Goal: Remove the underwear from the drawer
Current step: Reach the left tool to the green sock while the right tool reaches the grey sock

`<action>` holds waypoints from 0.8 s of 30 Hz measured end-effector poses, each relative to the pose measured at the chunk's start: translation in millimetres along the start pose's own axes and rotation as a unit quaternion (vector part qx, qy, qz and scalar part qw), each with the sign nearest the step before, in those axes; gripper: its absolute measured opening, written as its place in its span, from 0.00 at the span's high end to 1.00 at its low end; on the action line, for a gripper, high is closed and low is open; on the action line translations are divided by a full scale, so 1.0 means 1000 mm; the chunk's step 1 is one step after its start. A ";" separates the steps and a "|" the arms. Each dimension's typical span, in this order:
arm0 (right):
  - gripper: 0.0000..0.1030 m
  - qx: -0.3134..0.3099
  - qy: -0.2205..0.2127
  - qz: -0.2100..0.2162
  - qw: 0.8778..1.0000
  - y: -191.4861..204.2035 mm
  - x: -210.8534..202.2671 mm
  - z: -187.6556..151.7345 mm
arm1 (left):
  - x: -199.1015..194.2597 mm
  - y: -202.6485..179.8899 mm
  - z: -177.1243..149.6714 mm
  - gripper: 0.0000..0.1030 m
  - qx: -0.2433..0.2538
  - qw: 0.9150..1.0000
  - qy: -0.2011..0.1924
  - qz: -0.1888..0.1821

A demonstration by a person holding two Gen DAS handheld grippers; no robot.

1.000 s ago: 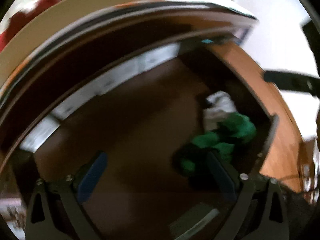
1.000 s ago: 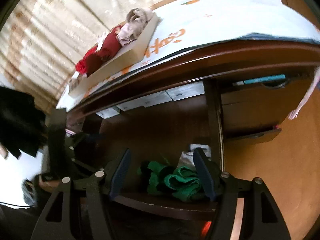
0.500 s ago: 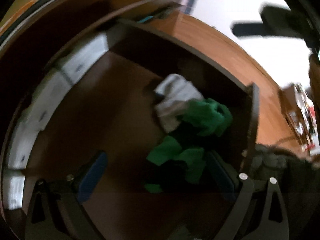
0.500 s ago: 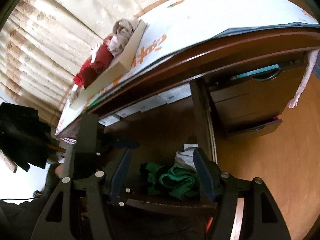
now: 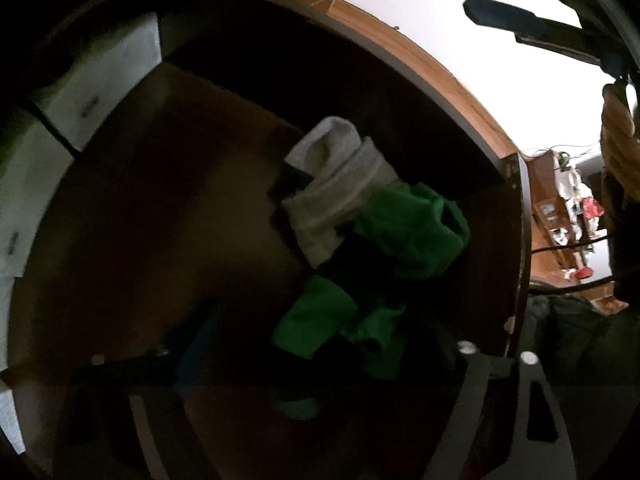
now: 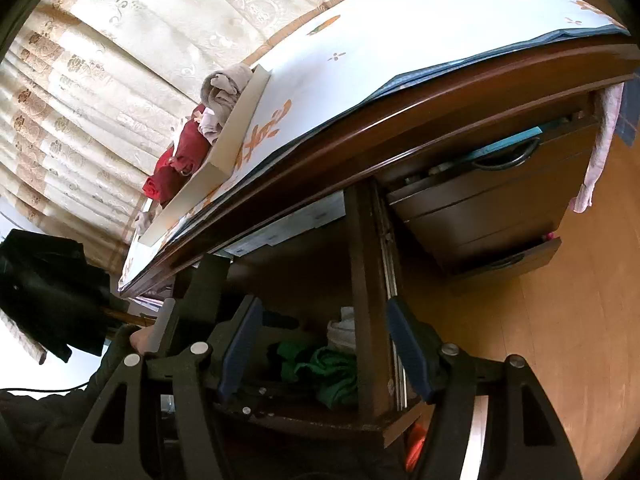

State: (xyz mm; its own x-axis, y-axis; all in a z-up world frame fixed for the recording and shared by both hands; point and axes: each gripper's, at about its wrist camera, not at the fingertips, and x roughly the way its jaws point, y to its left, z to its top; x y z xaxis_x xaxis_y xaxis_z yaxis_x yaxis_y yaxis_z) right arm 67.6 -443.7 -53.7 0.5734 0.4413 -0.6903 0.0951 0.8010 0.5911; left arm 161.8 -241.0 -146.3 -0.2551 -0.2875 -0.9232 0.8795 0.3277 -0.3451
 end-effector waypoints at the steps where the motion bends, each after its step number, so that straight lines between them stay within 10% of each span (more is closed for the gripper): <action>1: 0.35 0.001 0.000 0.002 1.000 0.000 0.001 0.001 | 0.001 0.001 0.000 0.22 0.000 1.000 0.001 -0.010; 12: 0.35 0.000 0.007 0.009 1.000 0.008 0.013 0.006 | -0.008 0.029 -0.008 0.64 -0.055 0.998 -0.030 -0.017; 24: 0.35 -0.014 0.036 0.014 0.999 0.020 0.037 0.001 | -0.048 0.020 -0.038 0.67 -0.048 0.993 -0.060 0.091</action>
State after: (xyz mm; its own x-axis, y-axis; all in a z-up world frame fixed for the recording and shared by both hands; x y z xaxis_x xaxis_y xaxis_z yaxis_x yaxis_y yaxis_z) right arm 91.1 -411.5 -66.6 0.5162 0.4901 -0.7024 0.0559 0.7990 0.5987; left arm 176.4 -186.5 -115.2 -0.0412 -0.3182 -0.9471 0.8631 0.4662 -0.1942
